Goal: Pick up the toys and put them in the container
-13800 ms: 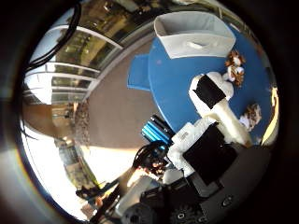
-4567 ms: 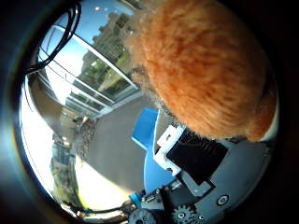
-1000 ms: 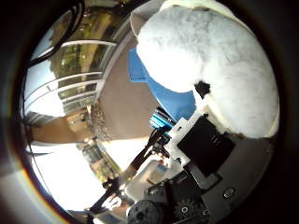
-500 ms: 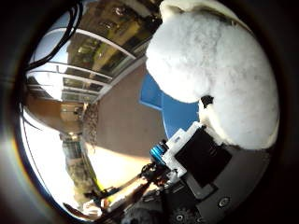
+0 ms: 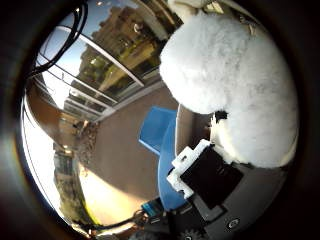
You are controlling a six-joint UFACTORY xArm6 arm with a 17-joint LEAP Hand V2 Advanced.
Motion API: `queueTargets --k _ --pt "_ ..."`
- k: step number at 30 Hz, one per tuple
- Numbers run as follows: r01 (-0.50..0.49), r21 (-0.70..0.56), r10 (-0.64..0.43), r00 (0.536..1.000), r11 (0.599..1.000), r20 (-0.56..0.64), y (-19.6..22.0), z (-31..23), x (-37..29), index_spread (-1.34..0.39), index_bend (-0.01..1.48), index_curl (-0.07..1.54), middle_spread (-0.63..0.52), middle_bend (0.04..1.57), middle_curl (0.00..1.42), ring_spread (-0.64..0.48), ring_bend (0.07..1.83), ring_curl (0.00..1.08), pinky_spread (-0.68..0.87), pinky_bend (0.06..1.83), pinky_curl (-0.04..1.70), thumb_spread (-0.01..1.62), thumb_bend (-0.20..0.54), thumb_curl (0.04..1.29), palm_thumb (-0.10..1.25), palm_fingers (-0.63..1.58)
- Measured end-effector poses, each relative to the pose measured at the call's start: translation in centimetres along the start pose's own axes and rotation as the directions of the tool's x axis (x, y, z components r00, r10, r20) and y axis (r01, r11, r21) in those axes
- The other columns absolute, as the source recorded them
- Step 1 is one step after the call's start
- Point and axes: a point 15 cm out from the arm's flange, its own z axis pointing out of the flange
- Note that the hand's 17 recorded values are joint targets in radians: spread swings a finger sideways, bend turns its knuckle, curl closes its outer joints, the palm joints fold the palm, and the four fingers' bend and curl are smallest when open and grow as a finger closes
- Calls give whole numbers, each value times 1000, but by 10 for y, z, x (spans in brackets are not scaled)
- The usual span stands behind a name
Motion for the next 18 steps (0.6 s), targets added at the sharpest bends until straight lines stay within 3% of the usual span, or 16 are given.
queueTargets --k 6,9,10,12,14,15,18 --pt "-9 16 9 1000 1000 -12 -6 57 10 -1127 554 1211 -162 1058 946 73 1340 603 242 1485 666 1076 -32 833 722 767" --pt "-6 9 6 1000 1000 -13 -4 72 14 -1020 364 1164 -149 816 852 102 1267 583 283 1501 673 1085 -35 787 702 415" --pt "-4 10 4 1000 1000 -14 -4 74 14 -971 308 1136 -132 685 796 131 1220 566 306 1464 665 1088 -39 766 690 198" --pt "1 1 -1 1000 1000 -13 -1 76 15 -887 248 1076 -103 536 698 170 1104 499 351 1377 619 1091 -41 723 669 16" --pt "7 -9 -7 1000 1000 -12 1 78 15 -840 213 1039 -88 495 660 187 1050 471 366 1340 594 1091 -43 702 656 -20" --pt "13 -14 -13 1000 1000 -13 2 78 16 -794 144 978 -53 408 607 214 930 416 387 1300 559 1090 -51 674 633 -179" --pt "40 -17 -40 999 999 -14 3 76 17 -689 88 848 -3 295 528 245 791 349 425 1225 499 1092 -47 617 600 -184"
